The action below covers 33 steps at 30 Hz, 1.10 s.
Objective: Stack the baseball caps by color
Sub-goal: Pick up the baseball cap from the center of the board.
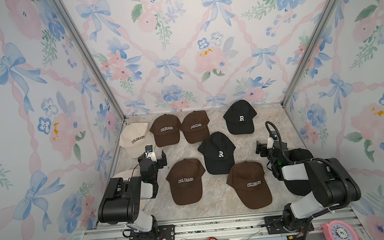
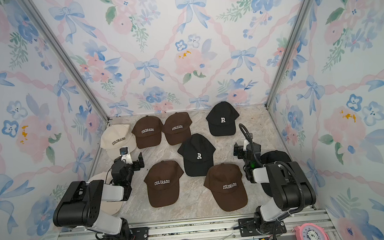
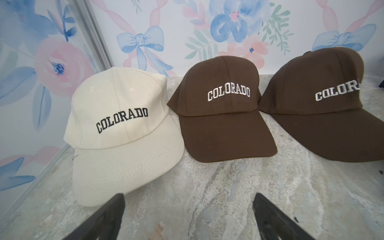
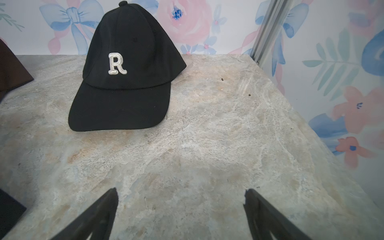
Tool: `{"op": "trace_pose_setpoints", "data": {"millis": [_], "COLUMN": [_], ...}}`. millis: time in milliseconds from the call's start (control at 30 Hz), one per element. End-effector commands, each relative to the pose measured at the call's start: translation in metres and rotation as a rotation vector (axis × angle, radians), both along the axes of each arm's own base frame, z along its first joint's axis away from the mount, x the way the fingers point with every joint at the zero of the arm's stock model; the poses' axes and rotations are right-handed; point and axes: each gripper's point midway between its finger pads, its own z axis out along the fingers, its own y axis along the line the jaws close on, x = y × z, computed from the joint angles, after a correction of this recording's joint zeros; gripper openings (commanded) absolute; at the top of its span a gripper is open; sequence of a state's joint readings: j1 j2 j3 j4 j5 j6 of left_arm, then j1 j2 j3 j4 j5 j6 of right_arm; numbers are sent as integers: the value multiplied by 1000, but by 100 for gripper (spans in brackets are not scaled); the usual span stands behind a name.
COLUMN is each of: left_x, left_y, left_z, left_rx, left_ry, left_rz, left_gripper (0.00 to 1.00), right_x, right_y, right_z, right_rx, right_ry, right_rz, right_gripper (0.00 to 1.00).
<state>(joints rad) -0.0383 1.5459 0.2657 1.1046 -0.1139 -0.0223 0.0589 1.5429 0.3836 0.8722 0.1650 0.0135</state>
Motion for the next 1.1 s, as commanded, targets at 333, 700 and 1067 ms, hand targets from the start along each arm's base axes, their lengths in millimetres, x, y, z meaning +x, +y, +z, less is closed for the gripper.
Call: {"op": "trace_pose_setpoints", "data": {"millis": [333,700,1067], "left_x": [2,2,1], "left_y": [-1,-1,-1], "left_z": [4,4,4], "left_rx": [-8,-13,-7], "left_ry": [-16,-15,-15], "left_rz": [-5,-9,-7], "left_gripper": [98,98,98], "right_x": [4,4,4], "right_y": [-1,0,0], "right_z": [7,7,7], "right_rx": [3,-14,-13], "right_ry": [-21,-19,-19], "right_rz": [7,-1,0], "right_gripper": [96,96,96]}}
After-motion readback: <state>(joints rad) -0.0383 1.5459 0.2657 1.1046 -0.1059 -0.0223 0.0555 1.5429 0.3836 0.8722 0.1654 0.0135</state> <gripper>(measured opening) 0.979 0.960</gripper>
